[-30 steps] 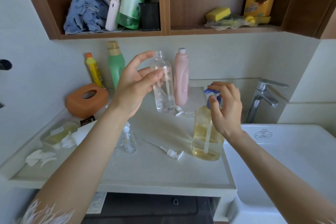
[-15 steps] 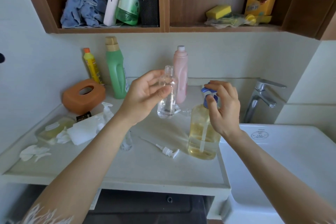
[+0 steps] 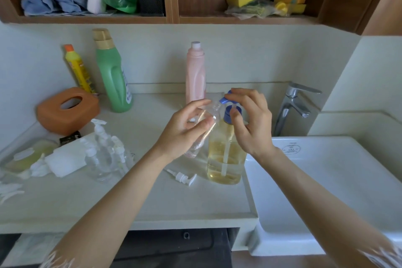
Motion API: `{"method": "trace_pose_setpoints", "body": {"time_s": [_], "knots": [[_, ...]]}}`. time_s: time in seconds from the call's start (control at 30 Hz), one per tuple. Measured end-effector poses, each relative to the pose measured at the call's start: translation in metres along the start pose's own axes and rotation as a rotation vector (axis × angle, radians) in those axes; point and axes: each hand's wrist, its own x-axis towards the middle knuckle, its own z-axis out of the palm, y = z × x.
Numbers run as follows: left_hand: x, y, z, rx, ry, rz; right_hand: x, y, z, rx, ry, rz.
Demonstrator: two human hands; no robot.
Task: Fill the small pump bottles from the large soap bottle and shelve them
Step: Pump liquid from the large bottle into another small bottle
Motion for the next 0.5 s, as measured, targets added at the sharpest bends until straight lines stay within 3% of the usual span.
{"method": "trace_pose_setpoints", "body": {"time_s": [0.23, 0.5], "knots": [[0.008, 0.002, 0.01, -0.003, 0.155, -0.048, 0.004, 0.002, 0.007, 0.067, 0.106, -0.027], [0.009, -0.007, 0.011, 0.015, 0.177, -0.165, -0.006, 0.011, 0.017, 0.057, 0.129, -0.036]]}}
